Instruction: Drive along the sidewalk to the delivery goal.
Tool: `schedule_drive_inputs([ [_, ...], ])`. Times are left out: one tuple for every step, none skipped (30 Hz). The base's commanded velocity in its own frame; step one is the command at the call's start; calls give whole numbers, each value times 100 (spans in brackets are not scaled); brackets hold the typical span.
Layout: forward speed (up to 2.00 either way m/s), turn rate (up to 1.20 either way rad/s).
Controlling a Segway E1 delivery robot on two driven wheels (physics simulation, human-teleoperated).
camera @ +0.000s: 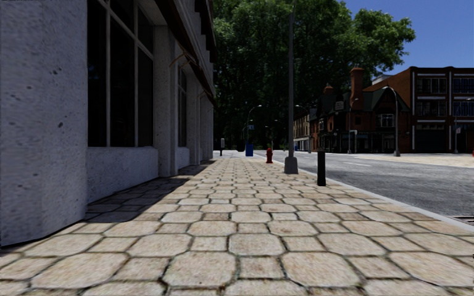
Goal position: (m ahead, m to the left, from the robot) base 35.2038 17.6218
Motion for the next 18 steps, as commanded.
schedule_drive_inputs([
  [200,0],
  [200,0],
  [200,0],
  [200,0],
  [200,0],
  [200,0],
  [200,0],
  [200,0],
  [200,0],
  [200,0],
  [200,0],
  [200,0],
  [200,0],
  [200,0],
  [200,0],
  [200,0],
  [200,0],
  [200,0],
])
